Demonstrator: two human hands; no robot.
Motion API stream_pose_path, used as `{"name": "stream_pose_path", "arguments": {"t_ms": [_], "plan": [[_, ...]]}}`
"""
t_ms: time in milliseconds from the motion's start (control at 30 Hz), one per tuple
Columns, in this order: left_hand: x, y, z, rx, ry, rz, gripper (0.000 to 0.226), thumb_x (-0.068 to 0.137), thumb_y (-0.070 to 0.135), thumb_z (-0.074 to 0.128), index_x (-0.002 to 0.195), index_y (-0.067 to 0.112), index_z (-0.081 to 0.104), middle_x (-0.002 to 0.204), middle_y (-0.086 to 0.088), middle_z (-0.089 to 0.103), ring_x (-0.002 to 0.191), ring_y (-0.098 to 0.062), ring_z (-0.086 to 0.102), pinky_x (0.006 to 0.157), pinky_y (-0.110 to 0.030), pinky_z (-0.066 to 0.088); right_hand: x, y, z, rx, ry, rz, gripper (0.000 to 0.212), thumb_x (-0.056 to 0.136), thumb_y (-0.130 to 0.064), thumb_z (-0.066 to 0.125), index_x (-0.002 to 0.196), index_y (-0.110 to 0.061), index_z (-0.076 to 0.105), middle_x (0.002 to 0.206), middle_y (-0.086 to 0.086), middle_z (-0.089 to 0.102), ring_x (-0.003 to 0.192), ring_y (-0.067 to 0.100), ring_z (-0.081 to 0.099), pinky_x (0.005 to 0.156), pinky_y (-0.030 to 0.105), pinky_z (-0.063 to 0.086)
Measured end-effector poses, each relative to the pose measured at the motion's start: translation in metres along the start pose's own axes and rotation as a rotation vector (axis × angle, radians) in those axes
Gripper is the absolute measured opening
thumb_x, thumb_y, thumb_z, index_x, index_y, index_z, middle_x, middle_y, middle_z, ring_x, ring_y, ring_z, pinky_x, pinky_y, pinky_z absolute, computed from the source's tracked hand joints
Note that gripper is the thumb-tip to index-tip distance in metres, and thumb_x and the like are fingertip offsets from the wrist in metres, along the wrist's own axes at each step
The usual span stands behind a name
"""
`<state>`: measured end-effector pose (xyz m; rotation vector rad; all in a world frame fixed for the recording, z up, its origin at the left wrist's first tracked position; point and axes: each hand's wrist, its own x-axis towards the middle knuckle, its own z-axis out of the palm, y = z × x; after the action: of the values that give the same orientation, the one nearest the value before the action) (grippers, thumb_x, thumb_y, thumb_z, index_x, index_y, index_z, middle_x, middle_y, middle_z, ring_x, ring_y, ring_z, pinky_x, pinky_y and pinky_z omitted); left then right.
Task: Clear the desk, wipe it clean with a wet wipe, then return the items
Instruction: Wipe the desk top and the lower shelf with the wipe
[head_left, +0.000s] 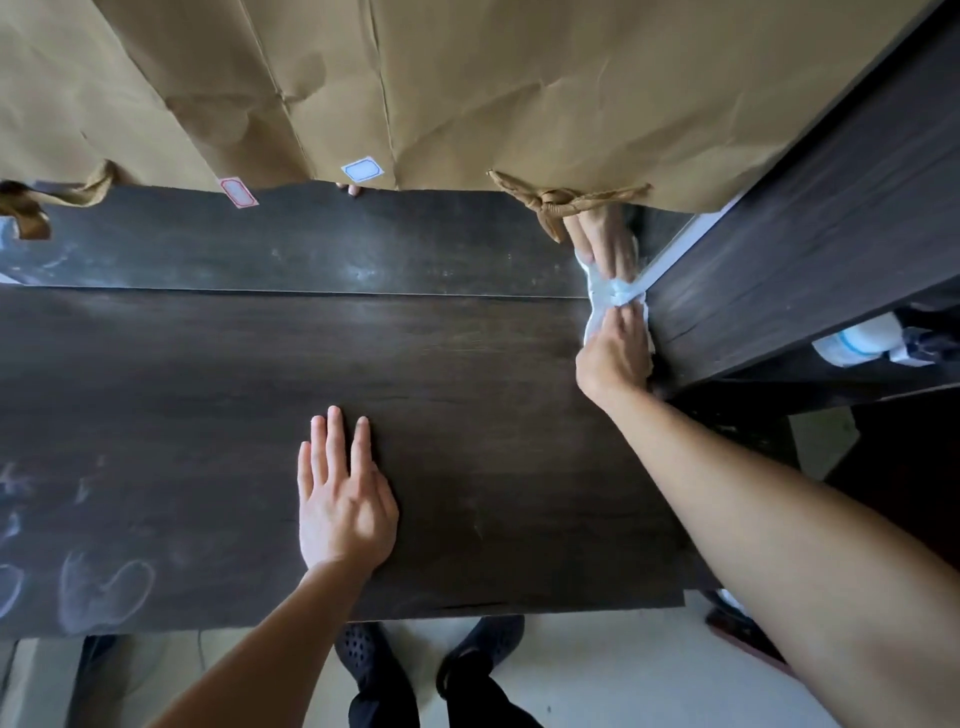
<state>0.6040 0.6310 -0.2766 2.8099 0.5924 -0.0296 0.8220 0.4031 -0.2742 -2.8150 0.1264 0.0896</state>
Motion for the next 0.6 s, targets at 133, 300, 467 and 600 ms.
{"name": "stream_pose_path", "arguments": {"t_ms": [133, 300, 467, 600], "plan": [[-0.001, -0.001, -0.001, 0.0, -0.005, 0.0, 0.057, 0.087, 0.019, 0.035, 0.141, 0.004, 0.04, 0.154, -0.02, 0.023, 0.144, -0.036, 0.015, 0.118, -0.048, 0.014, -0.024, 0.001, 0.002, 0.064, 0.049, 0.051, 0.05, 0.092, -0.005, 0.041, 0.14, 0.004, 0.03, 0.152, 0.019, 0.026, 0.144, 0.031, 0.015, 0.117, 0.037, 0.01], [-0.001, -0.001, -0.001, -0.004, -0.008, 0.004, 0.056, 0.087, 0.019, 0.036, 0.141, 0.003, 0.039, 0.154, -0.021, 0.023, 0.144, -0.037, 0.014, 0.118, -0.049, 0.014, -0.07, 0.022, 0.005, -0.004, 0.038, -0.058, 0.05, 0.095, -0.009, 0.039, 0.143, 0.004, 0.027, 0.153, 0.021, 0.023, 0.144, 0.034, 0.014, 0.119, 0.04, 0.01], [0.0, -0.002, 0.002, 0.01, -0.005, 0.0, 0.057, 0.086, 0.019, 0.035, 0.141, 0.005, 0.039, 0.154, -0.02, 0.023, 0.144, -0.036, 0.014, 0.118, -0.048, 0.014, -0.001, 0.001, 0.004, -0.021, -0.009, -0.02, 0.047, 0.095, -0.013, 0.039, 0.137, 0.004, 0.033, 0.151, 0.017, 0.026, 0.144, 0.028, 0.015, 0.117, 0.039, 0.013], [-0.001, -0.003, 0.003, 0.017, -0.01, 0.007, 0.057, 0.087, 0.019, 0.035, 0.142, 0.005, 0.038, 0.155, -0.02, 0.022, 0.145, -0.036, 0.013, 0.118, -0.048, 0.013, -0.046, 0.016, 0.007, -0.033, 0.001, -0.063, 0.051, 0.097, -0.015, 0.039, 0.145, -0.002, 0.028, 0.156, 0.015, 0.021, 0.146, 0.03, 0.011, 0.118, 0.043, 0.012]]}}
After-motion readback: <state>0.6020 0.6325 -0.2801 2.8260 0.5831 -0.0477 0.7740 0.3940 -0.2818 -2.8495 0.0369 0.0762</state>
